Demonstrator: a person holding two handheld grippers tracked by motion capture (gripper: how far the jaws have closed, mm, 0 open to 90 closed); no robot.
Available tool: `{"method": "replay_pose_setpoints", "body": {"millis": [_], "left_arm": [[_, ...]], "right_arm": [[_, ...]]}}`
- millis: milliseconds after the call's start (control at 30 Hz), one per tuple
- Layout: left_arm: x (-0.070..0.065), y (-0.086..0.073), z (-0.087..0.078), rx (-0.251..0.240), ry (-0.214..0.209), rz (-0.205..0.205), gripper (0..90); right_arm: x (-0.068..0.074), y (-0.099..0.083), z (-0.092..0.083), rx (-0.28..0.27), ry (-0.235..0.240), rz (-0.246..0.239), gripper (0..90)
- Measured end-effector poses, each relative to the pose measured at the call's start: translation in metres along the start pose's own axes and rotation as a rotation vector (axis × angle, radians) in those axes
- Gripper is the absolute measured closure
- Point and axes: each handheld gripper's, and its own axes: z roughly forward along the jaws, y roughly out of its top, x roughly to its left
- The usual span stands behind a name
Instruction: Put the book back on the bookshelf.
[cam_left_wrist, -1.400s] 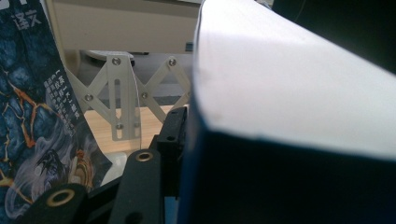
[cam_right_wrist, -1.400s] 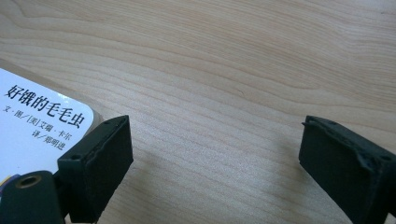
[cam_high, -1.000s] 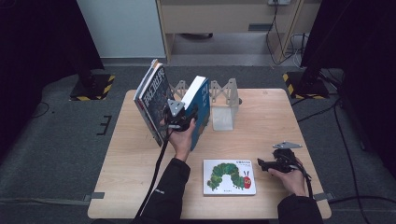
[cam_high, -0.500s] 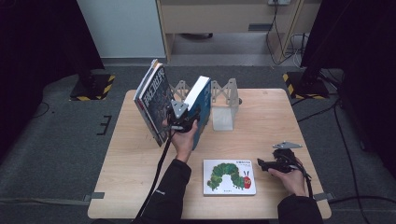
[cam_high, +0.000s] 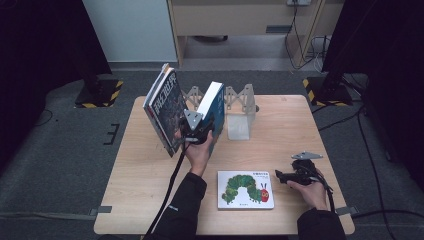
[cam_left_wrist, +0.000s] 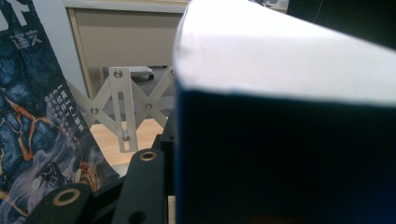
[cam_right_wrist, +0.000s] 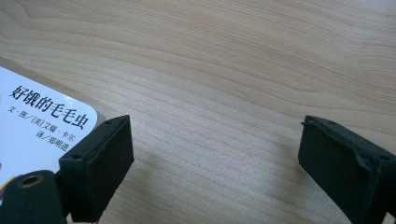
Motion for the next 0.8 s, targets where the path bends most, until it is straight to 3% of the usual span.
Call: {"method": "replay_pose_setpoints", "body": {"millis": [800], "left_arm": [[-0.008, 0.005, 0.019, 0.005, 0.031, 0.038, 59.7]], "right_arm": [[0.0, 0.001, 0.0, -0.007, 0.003, -0.004, 11.3]]}}
